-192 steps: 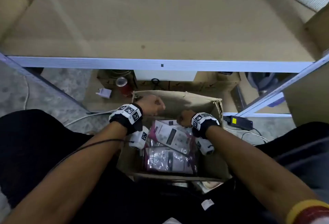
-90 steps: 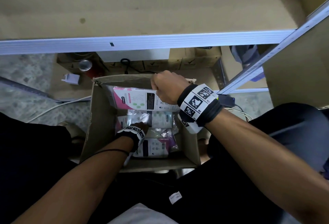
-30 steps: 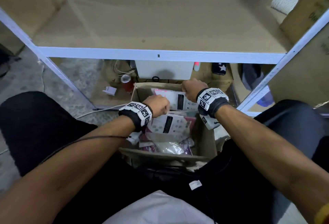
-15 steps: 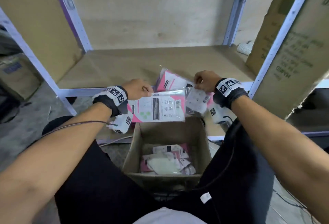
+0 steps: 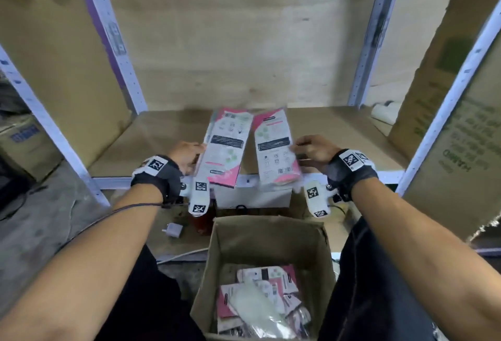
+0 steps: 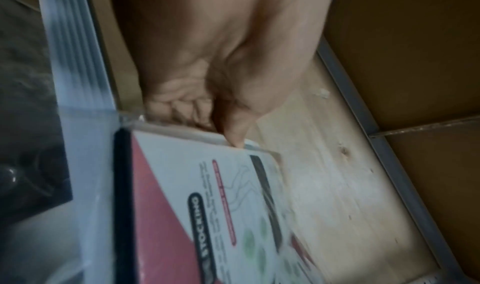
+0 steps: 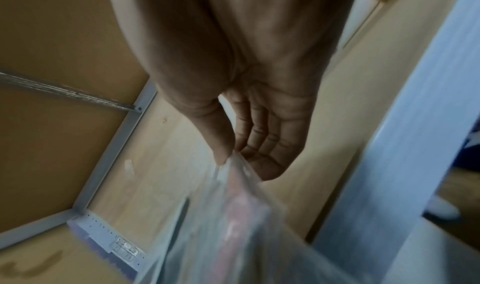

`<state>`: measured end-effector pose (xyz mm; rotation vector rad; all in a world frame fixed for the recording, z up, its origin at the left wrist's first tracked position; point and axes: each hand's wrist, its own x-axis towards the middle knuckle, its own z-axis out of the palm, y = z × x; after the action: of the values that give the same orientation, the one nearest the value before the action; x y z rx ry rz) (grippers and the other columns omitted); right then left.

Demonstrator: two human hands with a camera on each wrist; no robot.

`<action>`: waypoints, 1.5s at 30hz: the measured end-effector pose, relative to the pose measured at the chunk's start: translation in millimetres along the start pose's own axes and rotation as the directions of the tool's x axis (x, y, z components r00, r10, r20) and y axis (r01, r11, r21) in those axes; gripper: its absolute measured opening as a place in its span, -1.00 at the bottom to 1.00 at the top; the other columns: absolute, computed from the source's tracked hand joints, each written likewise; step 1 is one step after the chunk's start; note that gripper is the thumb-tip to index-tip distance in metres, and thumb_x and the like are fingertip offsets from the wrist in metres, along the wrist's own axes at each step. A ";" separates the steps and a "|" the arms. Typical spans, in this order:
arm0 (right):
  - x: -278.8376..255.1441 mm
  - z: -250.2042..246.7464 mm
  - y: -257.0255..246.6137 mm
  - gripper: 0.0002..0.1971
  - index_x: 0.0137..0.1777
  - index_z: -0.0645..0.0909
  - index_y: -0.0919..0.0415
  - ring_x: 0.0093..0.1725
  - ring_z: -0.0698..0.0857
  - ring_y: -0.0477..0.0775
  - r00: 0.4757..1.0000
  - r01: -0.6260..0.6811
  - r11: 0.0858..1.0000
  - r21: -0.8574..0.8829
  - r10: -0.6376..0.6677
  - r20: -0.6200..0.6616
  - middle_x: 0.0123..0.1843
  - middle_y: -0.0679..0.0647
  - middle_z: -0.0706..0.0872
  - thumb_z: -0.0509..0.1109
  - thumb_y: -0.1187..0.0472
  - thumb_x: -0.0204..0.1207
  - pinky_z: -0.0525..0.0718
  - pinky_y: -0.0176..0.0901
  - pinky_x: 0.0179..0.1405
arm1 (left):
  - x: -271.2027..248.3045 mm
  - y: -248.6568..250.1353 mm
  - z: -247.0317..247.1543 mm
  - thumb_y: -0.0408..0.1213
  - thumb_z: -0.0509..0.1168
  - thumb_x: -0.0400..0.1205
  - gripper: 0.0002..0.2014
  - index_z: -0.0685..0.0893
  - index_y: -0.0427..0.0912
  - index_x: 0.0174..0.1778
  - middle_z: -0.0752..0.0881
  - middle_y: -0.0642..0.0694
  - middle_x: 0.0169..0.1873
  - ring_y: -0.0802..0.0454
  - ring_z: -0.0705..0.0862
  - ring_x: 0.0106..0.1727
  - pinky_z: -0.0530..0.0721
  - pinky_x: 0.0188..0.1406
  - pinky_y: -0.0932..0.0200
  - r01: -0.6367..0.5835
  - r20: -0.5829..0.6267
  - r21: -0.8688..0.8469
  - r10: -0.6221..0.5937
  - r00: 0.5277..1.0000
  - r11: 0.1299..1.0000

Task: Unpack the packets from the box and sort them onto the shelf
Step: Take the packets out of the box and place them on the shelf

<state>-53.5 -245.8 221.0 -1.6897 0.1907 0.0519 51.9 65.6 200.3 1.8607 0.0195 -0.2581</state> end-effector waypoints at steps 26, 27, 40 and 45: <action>260.6 178.3 -33.5 -0.88 -0.04 0.58 0.50 -0.59 0.76 0.09 0.965 -0.220 0.926 -0.306 0.253 0.073 -0.33 0.28 0.74 0.40 0.39 0.61 0.68 -0.13 -0.67 | 199.3 -29.0 -142.2 -0.28 0.46 0.54 -0.81 0.75 -0.28 0.00 0.79 -0.32 0.07 -0.25 0.75 0.03 0.70 0.06 -0.05 0.169 -0.414 0.268 -0.045 0.909 0.948; 262.8 182.6 -32.6 -0.88 -0.09 0.57 0.48 -0.60 0.75 0.08 0.967 -0.213 0.930 -0.298 0.245 0.073 -0.34 0.28 0.73 0.39 0.40 0.61 0.68 -0.13 -0.68 | 201.2 -27.0 -144.9 -0.30 0.46 0.56 -0.78 0.73 -0.30 0.08 0.77 -0.33 0.13 -0.25 0.74 0.07 0.68 0.05 -0.03 0.169 -0.425 0.288 -0.033 0.905 0.942; 307.2 236.3 -45.5 -0.78 -0.30 0.56 0.23 -0.09 0.79 0.22 0.988 -0.104 0.931 -0.349 0.136 0.069 -0.16 0.19 0.76 0.42 0.28 0.59 0.79 0.20 0.10 | 223.8 -20.8 -184.7 -0.19 0.43 0.60 -0.63 0.76 -0.37 0.22 0.77 -0.32 0.19 -0.27 0.75 0.17 0.62 0.03 0.06 0.275 -0.552 0.302 -0.068 0.831 0.913; 270.8 209.8 -54.6 -0.93 -0.01 0.63 0.21 -0.08 0.65 0.14 0.995 0.004 0.899 -0.439 0.040 0.091 -0.12 0.10 0.65 0.44 0.25 0.56 0.77 0.09 0.03 | 180.2 -10.6 -175.7 -0.15 0.41 0.62 -0.69 0.83 -0.33 0.09 0.81 -0.29 0.13 -0.27 0.74 0.16 0.67 0.21 0.02 0.153 -0.482 0.412 0.072 0.873 0.898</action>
<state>237.8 -58.0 208.1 -2.1317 0.1252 0.2046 255.6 213.8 205.6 2.3398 0.3805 0.2088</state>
